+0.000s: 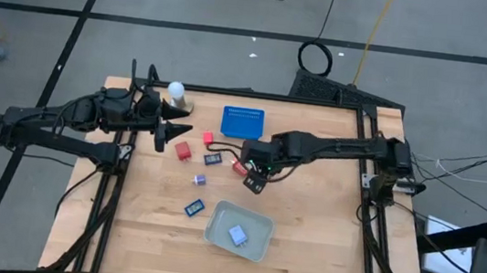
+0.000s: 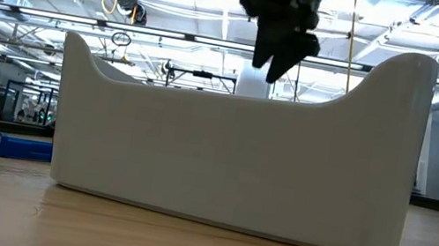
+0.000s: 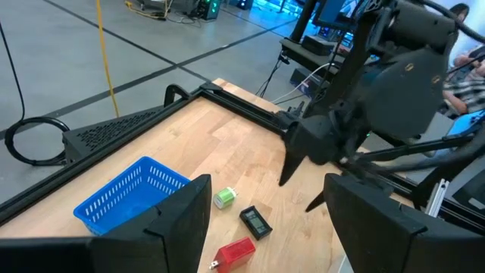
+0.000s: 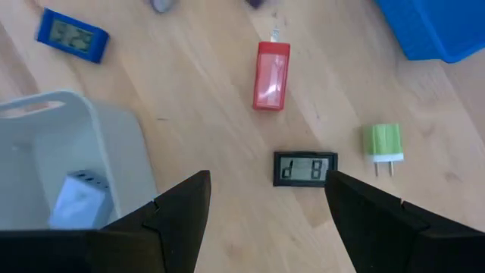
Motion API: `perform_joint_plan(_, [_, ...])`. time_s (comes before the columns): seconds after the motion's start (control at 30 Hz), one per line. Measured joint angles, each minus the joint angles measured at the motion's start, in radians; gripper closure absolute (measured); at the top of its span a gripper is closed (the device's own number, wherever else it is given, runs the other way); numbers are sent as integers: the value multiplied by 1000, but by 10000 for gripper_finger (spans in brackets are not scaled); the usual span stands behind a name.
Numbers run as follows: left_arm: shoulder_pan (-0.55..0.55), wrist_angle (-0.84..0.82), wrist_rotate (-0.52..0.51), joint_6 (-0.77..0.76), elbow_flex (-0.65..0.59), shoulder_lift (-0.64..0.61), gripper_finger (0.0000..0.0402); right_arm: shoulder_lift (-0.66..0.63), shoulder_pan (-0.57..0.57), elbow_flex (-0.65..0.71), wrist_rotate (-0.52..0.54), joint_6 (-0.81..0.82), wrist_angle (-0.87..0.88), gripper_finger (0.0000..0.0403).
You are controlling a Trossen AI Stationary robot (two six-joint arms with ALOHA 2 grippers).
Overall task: Pick & Place Office items
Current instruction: Put the right red charger adapter into the gray bin
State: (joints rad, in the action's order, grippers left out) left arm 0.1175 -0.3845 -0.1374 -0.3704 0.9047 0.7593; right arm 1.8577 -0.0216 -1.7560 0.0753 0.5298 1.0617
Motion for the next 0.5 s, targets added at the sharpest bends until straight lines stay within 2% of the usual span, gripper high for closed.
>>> perform_joint_plan(0.37, [0, 0, 0, 0, 0, 0, 147, 136, 69, -74, -4, 7, 28, 152])
perform_joint_plan(0.5, [0, 0, 0, 0, 0, 0, 147, 154, 88, -78, -37, 32, 11, 152])
